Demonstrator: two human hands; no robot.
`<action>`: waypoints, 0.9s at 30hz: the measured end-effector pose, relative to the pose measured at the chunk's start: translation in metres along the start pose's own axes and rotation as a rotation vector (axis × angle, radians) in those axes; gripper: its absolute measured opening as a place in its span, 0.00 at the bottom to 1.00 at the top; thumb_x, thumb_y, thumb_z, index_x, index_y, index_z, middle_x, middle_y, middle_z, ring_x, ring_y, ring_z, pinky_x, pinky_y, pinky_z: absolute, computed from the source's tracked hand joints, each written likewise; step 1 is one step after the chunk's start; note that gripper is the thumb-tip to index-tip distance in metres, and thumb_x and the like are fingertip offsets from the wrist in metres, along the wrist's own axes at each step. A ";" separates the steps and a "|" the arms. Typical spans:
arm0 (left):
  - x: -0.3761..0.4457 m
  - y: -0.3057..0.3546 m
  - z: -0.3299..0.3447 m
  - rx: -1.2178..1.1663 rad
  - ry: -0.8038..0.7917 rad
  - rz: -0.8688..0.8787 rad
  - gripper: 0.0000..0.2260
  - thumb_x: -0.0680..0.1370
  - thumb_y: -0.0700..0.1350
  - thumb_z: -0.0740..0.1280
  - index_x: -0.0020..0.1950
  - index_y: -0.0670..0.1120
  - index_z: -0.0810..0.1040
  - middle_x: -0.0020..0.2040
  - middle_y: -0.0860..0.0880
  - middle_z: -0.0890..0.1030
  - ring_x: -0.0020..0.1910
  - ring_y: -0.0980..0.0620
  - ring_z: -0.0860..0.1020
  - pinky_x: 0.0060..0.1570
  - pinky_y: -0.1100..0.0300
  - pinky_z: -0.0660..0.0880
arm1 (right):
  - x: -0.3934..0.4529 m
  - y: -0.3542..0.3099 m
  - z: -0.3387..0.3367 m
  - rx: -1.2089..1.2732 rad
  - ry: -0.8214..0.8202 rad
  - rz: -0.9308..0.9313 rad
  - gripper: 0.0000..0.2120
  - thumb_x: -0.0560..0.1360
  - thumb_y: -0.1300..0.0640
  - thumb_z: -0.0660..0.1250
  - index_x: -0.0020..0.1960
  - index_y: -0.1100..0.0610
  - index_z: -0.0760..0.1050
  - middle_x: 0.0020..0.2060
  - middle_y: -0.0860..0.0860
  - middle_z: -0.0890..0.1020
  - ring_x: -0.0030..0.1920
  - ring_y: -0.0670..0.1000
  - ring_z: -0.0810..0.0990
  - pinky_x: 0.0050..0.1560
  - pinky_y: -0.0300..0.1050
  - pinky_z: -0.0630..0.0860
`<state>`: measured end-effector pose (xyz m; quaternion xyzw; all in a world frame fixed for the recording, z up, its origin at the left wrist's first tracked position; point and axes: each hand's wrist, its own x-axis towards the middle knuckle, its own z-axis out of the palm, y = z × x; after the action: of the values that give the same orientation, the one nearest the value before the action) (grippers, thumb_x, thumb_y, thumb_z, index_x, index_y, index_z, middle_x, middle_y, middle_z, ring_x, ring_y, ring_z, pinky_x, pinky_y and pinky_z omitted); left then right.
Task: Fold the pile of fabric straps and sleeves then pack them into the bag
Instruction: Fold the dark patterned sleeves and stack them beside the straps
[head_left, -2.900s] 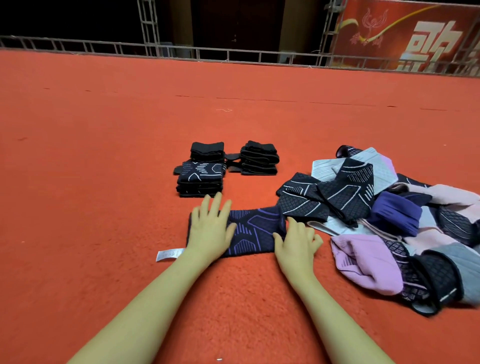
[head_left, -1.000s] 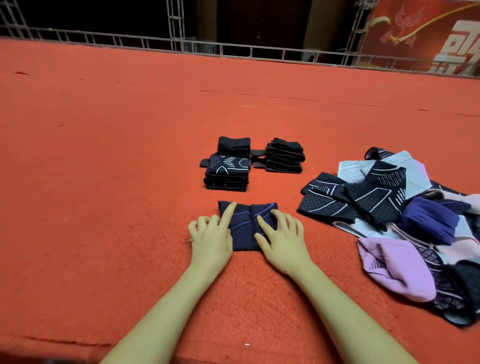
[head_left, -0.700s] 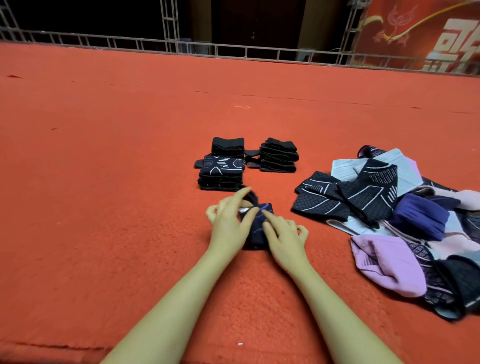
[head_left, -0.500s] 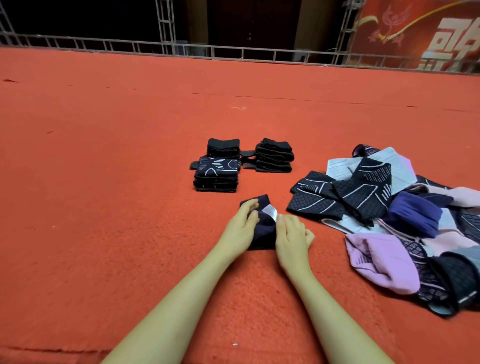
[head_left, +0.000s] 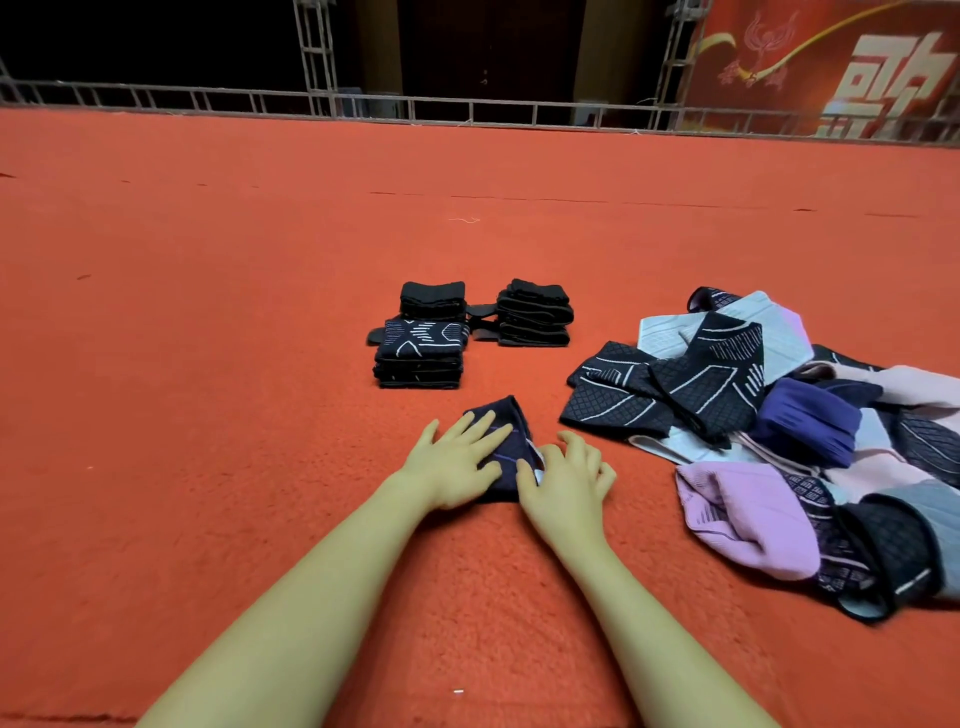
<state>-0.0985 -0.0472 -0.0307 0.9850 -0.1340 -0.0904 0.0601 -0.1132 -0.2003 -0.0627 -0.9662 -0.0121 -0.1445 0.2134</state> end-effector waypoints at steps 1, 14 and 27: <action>0.000 -0.001 -0.002 0.007 0.010 0.004 0.25 0.83 0.53 0.49 0.78 0.56 0.45 0.79 0.54 0.43 0.77 0.55 0.42 0.73 0.47 0.38 | 0.000 0.000 0.000 -0.003 -0.004 -0.002 0.18 0.78 0.46 0.60 0.60 0.57 0.76 0.70 0.54 0.66 0.69 0.55 0.60 0.65 0.50 0.50; 0.007 -0.009 -0.023 0.103 0.505 0.115 0.22 0.82 0.54 0.48 0.77 0.55 0.58 0.79 0.50 0.52 0.74 0.46 0.59 0.66 0.50 0.57 | 0.017 -0.002 -0.007 0.258 0.268 -0.247 0.11 0.70 0.49 0.64 0.42 0.57 0.76 0.59 0.55 0.76 0.60 0.53 0.69 0.54 0.41 0.53; -0.005 -0.029 0.004 0.021 0.645 0.266 0.18 0.77 0.57 0.55 0.53 0.51 0.81 0.55 0.51 0.79 0.57 0.51 0.69 0.53 0.53 0.59 | 0.031 0.020 -0.022 0.094 0.239 -0.618 0.08 0.73 0.47 0.61 0.48 0.49 0.73 0.39 0.43 0.78 0.43 0.46 0.71 0.45 0.42 0.52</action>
<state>-0.0963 -0.0182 -0.0385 0.9374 -0.2363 0.2354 0.1004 -0.0875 -0.2288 -0.0428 -0.8821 -0.2860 -0.3140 0.2036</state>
